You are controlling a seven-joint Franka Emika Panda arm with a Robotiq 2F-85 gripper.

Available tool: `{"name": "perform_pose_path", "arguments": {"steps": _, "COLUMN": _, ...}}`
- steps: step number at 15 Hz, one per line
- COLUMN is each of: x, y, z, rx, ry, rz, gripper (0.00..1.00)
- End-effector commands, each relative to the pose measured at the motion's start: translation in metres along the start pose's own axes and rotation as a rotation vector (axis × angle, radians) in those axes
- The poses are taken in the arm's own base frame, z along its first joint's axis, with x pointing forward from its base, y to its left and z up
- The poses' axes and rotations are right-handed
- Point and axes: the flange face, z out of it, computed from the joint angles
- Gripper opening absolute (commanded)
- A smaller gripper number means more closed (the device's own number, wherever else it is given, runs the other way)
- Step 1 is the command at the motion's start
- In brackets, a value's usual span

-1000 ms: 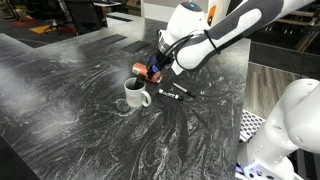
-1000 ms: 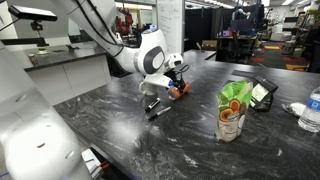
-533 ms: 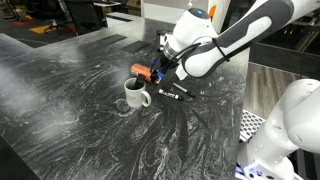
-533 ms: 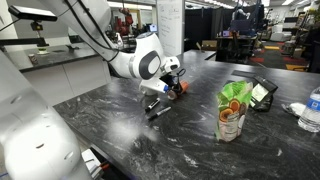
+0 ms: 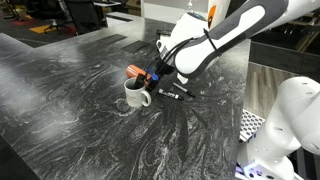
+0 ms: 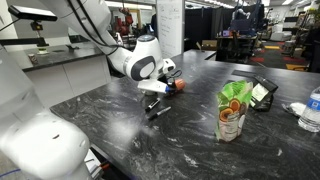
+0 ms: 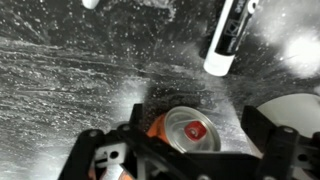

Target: Move the orange can to the left.

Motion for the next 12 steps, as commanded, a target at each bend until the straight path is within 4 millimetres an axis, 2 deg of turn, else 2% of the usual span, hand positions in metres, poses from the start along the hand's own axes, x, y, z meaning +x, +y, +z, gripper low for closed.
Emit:
{"name": "perform_pose_path", "arguments": {"steps": 1, "x": 0.0, "y": 0.018, "z": 0.008, "rx": -0.012, "ry": -0.055, "rz": 0.005, "gripper": 1.0}}
{"name": "perform_pose_path", "arguments": {"steps": 6, "x": 0.003, "y": 0.03, "z": 0.006, "rx": -0.074, "ry": -0.065, "rz": 0.067, "gripper": 1.0}}
{"name": "perform_pose_path", "arguments": {"steps": 12, "x": 0.011, "y": 0.025, "z": -0.003, "rx": -0.089, "ry": -0.091, "rz": 0.072, "gripper": 1.0}}
